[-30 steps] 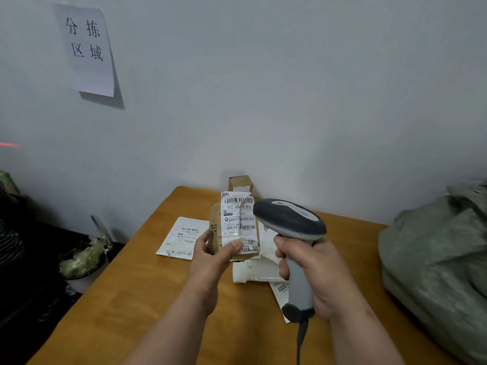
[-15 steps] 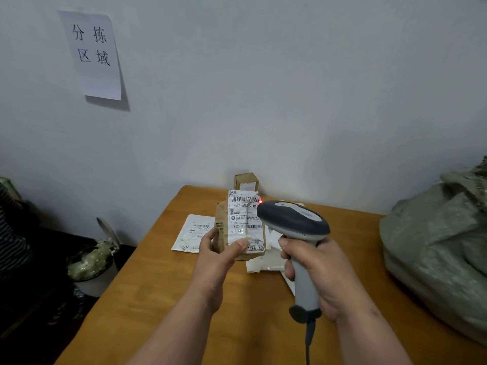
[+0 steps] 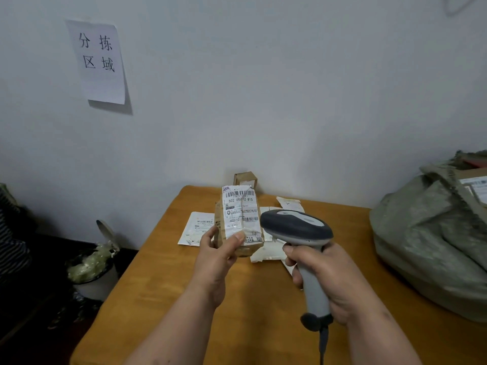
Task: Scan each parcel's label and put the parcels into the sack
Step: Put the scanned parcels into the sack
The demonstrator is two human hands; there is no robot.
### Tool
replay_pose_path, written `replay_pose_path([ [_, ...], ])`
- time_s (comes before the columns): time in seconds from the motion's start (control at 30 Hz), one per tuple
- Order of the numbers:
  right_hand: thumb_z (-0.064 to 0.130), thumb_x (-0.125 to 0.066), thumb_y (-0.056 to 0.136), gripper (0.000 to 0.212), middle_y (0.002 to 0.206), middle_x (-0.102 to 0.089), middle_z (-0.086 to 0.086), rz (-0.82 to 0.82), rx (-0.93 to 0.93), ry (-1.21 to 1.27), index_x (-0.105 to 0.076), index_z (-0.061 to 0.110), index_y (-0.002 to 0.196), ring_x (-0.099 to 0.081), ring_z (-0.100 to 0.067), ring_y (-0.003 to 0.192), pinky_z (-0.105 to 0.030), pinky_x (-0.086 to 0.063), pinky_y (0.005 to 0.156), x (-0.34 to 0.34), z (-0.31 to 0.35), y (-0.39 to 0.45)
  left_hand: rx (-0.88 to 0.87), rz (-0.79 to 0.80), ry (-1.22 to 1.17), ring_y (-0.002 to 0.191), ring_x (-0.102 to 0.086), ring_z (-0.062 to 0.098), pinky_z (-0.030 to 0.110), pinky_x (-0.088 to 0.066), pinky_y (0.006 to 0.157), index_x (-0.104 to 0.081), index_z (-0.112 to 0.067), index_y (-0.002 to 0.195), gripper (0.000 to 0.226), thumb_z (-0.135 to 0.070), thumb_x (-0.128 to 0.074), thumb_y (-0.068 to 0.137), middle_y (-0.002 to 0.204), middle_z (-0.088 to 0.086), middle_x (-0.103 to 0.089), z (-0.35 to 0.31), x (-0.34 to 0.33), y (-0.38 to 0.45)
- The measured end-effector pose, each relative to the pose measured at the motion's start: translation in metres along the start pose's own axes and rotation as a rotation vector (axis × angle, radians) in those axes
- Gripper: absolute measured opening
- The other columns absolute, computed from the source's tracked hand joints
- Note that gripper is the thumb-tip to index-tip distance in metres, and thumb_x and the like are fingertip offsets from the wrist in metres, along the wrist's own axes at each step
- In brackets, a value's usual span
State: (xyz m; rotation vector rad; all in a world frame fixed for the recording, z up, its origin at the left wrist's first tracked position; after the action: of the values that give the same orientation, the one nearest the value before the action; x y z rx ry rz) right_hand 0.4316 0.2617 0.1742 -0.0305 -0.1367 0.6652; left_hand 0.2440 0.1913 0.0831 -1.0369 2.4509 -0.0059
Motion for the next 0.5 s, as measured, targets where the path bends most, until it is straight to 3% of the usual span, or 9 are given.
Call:
replay_pose_path([
  [0.23,0.018,-0.077,0.082,0.008,0.075,-0.068,-0.006,-0.014,-0.019,0.028,-0.073,0.011,0.082,-0.062,-0.02,0.063,-0.038,-0.051,0.067,0.008,-0.002,-0.023,-0.019,0.049,-0.012,0.102,-0.072,0.017,0.033,-0.052,0.088,-0.042,-0.026,0.141,0.093,-0.029,-0.085,0.059,0.126,0.005,-0.067,-0.002,-0.01,-0.016],
  [0.4,0.035,-0.077,0.068,0.024,0.071,-0.067,-0.004,-0.007,0.002,0.019,-0.071,0.016,0.08,-0.062,-0.017,0.061,-0.034,-0.05,0.065,0.021,0.001,-0.037,-0.025,0.082,-0.007,0.099,-0.073,0.015,0.032,-0.052,0.084,-0.041,-0.026,0.141,0.095,-0.031,-0.085,0.057,0.126,0.006,-0.067,0.002,-0.026,-0.025],
  [0.5,0.034,-0.077,0.065,0.029,0.071,-0.066,-0.006,-0.017,-0.003,0.035,-0.07,0.011,0.081,-0.061,-0.018,0.06,-0.034,-0.05,0.064,0.036,-0.002,-0.043,-0.032,0.089,-0.003,0.1,-0.073,0.015,0.032,-0.052,0.087,-0.041,-0.026,0.142,0.097,-0.032,-0.086,0.056,0.128,0.005,-0.066,0.007,-0.039,-0.031],
])
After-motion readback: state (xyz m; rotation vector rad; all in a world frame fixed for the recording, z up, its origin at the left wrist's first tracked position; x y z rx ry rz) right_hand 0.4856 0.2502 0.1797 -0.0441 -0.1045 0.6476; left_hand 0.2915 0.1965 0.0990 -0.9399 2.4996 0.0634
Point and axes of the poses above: each hand's wrist, its own y-axis towards the middle knuckle, its own x-axis out of the back of the hand, z = x × y, the point moved 8 cm from there along y, towards the middle knuckle
